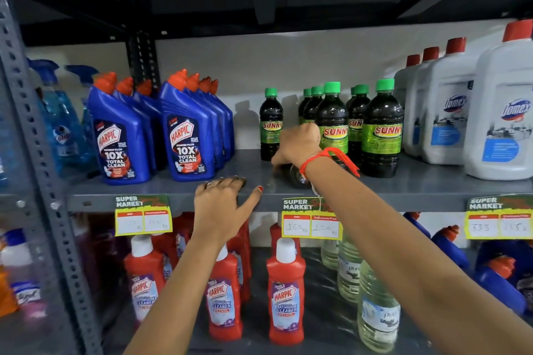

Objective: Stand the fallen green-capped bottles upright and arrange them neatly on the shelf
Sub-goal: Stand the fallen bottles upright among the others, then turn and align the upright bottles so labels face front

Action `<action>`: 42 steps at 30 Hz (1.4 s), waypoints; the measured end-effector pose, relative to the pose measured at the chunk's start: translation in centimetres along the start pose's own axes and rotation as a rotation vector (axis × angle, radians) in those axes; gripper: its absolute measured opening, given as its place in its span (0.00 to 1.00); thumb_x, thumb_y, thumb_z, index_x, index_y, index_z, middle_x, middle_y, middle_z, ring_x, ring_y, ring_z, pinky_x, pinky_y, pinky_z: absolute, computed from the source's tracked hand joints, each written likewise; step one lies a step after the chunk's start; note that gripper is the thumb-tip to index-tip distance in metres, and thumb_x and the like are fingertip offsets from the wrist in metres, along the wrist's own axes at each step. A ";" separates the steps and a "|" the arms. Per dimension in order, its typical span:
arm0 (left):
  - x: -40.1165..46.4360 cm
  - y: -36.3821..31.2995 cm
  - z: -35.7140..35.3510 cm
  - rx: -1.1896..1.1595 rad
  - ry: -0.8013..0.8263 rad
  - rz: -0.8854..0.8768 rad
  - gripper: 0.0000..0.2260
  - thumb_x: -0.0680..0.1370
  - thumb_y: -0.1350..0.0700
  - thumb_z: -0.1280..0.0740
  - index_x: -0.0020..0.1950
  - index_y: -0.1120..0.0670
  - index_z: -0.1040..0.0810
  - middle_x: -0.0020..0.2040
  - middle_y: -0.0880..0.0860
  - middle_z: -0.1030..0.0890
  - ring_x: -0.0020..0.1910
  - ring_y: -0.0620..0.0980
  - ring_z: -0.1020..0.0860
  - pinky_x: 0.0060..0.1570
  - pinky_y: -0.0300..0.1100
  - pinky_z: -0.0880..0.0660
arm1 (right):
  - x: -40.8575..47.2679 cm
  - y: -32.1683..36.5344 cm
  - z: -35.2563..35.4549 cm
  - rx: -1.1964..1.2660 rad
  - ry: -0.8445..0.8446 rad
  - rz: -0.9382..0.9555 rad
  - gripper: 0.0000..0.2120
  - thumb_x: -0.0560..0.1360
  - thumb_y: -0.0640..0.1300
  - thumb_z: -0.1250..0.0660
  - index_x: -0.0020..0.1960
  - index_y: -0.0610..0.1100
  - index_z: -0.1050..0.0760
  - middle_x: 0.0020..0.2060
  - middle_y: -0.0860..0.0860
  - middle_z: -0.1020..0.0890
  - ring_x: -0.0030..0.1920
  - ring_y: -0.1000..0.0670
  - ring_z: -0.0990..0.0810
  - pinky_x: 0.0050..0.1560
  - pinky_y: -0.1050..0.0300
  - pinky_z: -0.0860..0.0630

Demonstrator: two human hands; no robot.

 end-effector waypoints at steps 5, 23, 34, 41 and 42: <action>-0.1 0.0 0.1 -0.013 -0.025 -0.001 0.28 0.74 0.36 0.47 0.50 0.55 0.18 0.49 0.54 0.16 0.47 0.54 0.20 0.48 0.48 0.29 | 0.2 -0.3 0.3 0.101 -0.093 -0.025 0.24 0.67 0.58 0.33 0.58 0.45 0.26 0.53 0.46 0.19 0.55 0.43 0.21 0.43 0.56 0.32; 0.0 -0.1 0.0 -0.014 -0.070 0.008 0.26 0.74 0.37 0.46 0.49 0.55 0.18 0.48 0.53 0.16 0.46 0.52 0.20 0.47 0.47 0.30 | -2.3 -1.2 0.0 0.916 -0.508 -0.080 0.46 0.61 0.54 0.26 0.73 0.46 0.42 0.54 0.45 0.18 0.58 0.42 0.21 0.53 0.54 0.27; 0.0 -0.1 0.1 -0.026 -0.070 0.014 0.26 0.73 0.37 0.46 0.50 0.55 0.18 0.48 0.53 0.16 0.47 0.53 0.20 0.46 0.46 0.31 | -2.9 -0.7 -1.4 0.763 -0.402 -0.117 0.53 0.60 0.60 0.24 0.72 0.37 0.46 0.64 0.38 0.28 0.63 0.38 0.26 0.57 0.47 0.27; 0.0 0.0 0.0 -0.042 -0.062 0.025 0.28 0.73 0.36 0.47 0.51 0.55 0.18 0.50 0.54 0.16 0.49 0.53 0.20 0.49 0.48 0.31 | -0.7 -1.4 -3.6 1.294 -0.121 -0.106 0.35 0.63 0.41 0.23 0.63 0.39 0.38 0.52 0.47 0.22 0.55 0.48 0.23 0.60 0.52 0.25; 0.0 0.0 0.0 -0.044 -0.059 0.025 0.28 0.73 0.36 0.47 0.51 0.55 0.18 0.50 0.54 0.16 0.49 0.53 0.20 0.50 0.48 0.31 | -0.4 -1.4 -4.0 1.394 -0.082 -0.092 0.33 0.64 0.37 0.24 0.63 0.39 0.39 0.50 0.48 0.22 0.54 0.48 0.22 0.57 0.54 0.23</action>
Point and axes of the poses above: each hand's wrist, its own x-axis towards the middle knuckle, its own z-axis out of the back of the hand, y = z × x, the point moved 7 cm from there along x, towards the middle knuckle
